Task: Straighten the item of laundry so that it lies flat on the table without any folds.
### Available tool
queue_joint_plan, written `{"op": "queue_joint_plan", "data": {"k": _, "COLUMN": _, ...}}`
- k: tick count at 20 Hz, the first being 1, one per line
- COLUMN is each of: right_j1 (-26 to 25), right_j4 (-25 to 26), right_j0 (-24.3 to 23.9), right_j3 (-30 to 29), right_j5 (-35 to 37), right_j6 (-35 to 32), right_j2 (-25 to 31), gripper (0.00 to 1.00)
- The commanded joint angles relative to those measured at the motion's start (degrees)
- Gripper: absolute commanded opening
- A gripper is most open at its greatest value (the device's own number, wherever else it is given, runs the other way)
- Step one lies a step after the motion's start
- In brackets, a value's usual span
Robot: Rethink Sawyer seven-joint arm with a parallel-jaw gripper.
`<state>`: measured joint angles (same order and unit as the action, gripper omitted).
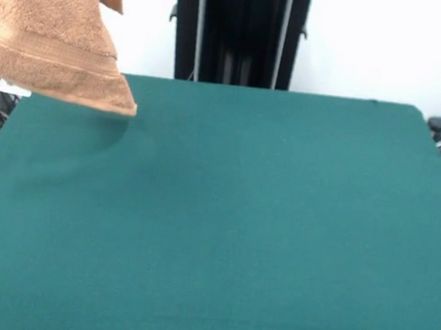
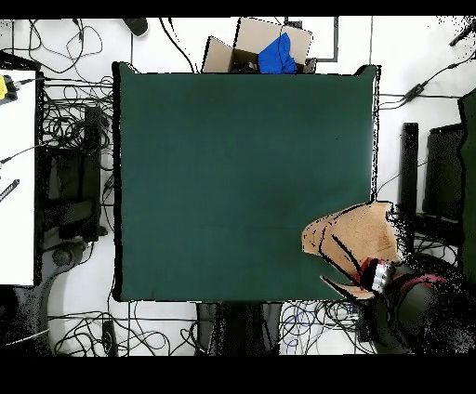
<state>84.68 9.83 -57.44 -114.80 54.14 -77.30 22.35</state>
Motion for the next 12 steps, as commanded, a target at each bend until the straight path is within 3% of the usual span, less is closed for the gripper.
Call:
{"op": "queue_joint_plan", "data": {"k": 1, "right_j1": 0.9, "right_j4": -4.1, "right_j0": -1.2, "right_j3": -1.2, "right_j5": 4.3, "right_j6": 16.6, "right_j2": 0.4, "gripper": 0.00}}
{"op": "queue_joint_plan", "data": {"k": 12, "right_j1": 1.3, "right_j4": -4.6, "right_j0": -0.5, "right_j3": -0.7, "right_j5": 4.8, "right_j6": 14.1, "right_j2": -0.5, "gripper": 0.00}}
